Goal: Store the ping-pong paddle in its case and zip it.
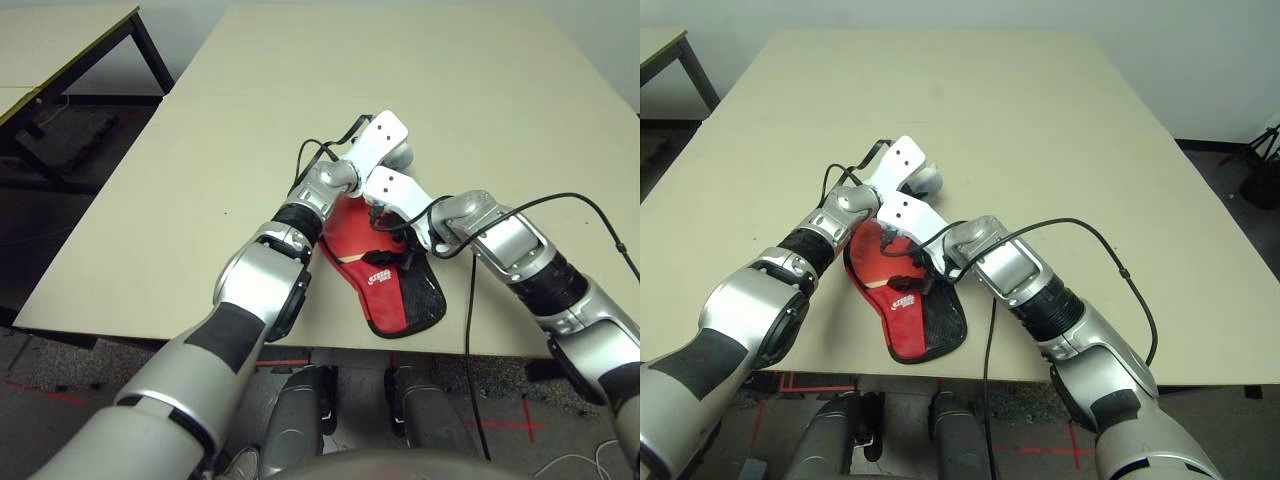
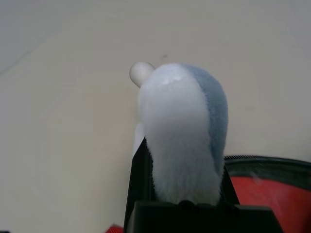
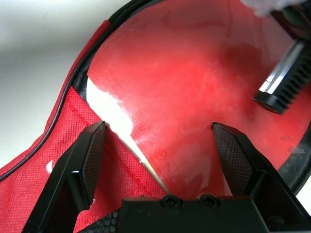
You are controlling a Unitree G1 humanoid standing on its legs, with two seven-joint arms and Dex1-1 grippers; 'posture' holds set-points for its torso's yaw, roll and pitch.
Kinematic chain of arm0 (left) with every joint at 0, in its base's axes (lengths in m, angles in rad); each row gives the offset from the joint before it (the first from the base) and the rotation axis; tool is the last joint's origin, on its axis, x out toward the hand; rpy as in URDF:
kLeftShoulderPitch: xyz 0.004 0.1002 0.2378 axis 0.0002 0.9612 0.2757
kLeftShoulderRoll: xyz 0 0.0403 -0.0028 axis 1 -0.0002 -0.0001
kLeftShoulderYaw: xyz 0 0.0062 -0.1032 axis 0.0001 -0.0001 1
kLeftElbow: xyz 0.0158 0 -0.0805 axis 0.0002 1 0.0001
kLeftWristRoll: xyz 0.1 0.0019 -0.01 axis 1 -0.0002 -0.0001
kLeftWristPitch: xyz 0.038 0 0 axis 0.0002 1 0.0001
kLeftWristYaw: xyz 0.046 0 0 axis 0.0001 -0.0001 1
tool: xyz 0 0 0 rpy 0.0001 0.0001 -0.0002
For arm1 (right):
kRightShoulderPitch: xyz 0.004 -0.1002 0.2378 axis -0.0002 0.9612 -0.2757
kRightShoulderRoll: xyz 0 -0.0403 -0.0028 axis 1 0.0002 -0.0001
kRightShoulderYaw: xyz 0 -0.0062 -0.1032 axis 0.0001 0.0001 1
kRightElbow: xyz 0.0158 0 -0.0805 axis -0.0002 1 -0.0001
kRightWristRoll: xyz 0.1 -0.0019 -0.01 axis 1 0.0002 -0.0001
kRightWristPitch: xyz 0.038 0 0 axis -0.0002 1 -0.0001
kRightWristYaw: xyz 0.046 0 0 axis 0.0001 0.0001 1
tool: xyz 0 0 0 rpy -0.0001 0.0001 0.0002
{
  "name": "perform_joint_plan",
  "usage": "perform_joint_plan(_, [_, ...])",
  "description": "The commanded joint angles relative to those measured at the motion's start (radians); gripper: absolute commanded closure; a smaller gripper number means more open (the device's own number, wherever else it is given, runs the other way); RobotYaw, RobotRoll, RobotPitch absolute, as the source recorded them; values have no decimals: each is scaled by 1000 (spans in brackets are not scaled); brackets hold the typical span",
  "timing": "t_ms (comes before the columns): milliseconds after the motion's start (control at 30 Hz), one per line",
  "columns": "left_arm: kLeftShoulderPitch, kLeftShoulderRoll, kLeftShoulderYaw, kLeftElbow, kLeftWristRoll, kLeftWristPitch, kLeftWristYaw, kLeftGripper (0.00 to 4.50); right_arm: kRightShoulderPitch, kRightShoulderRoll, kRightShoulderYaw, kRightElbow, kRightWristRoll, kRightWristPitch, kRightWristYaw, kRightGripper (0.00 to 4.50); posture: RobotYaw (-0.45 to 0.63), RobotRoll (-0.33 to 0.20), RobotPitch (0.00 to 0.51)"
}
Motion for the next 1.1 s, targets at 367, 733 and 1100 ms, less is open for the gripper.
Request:
perform_joint_plan(367, [-9, 70, 117, -42, -111, 64, -109, 53, 3, 23, -19, 98, -21, -10, -14, 0, -47, 0, 108])
perform_joint_plan(733, [-35, 152, 204, -80, -193, 70, -118, 19, -6, 25, -40, 115, -20, 0, -25, 0, -49, 0, 109])
perform_joint_plan(1100, [114, 219, 126, -261, -178, 161, -316, 19, -202, -22, -150, 208, -10, 20, -16, 0, -55, 0, 108])
